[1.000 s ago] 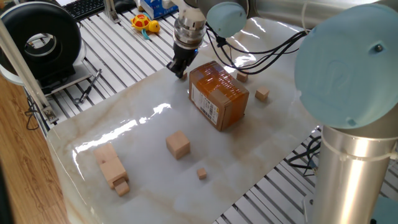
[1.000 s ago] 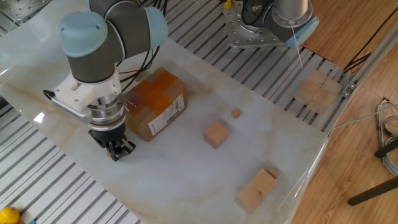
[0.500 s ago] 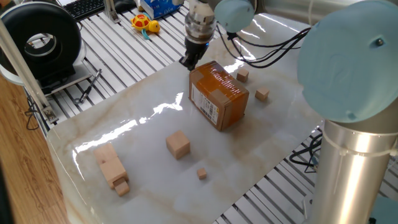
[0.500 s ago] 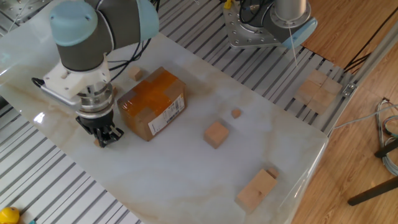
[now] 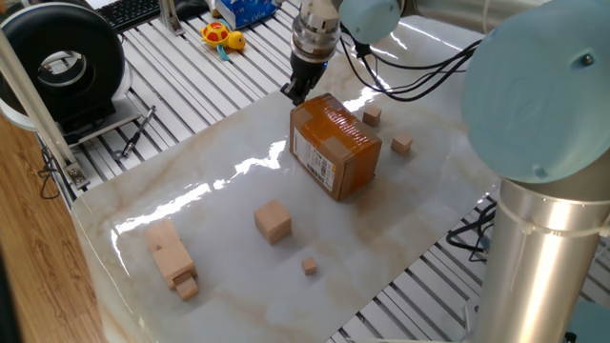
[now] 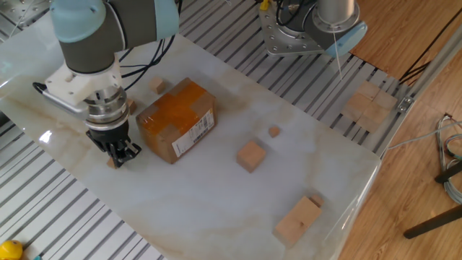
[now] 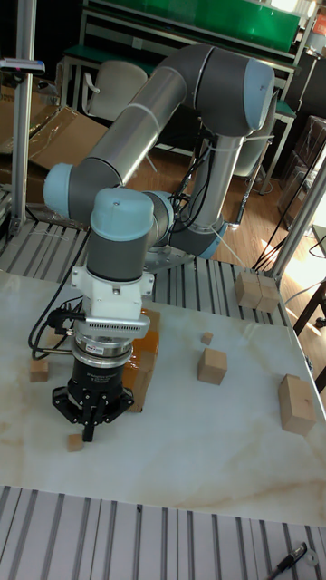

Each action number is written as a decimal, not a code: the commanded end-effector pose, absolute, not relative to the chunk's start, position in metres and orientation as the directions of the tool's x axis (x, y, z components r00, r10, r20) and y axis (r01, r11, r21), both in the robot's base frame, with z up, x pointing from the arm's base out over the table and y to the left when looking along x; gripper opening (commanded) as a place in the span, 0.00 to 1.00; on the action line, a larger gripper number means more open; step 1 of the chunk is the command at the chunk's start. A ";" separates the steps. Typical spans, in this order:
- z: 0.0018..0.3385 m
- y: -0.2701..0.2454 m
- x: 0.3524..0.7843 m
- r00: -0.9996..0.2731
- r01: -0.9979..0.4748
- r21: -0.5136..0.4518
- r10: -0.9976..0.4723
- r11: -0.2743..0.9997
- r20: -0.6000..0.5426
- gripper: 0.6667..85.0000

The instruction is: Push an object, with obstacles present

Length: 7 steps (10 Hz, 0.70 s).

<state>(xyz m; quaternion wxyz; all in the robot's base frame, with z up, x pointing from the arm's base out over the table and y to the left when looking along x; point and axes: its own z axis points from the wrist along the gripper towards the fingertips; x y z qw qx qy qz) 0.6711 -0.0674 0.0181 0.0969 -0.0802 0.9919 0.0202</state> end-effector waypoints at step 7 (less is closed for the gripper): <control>0.007 -0.067 0.686 -0.969 -0.121 0.037 -0.110 0.992 -0.221 0.01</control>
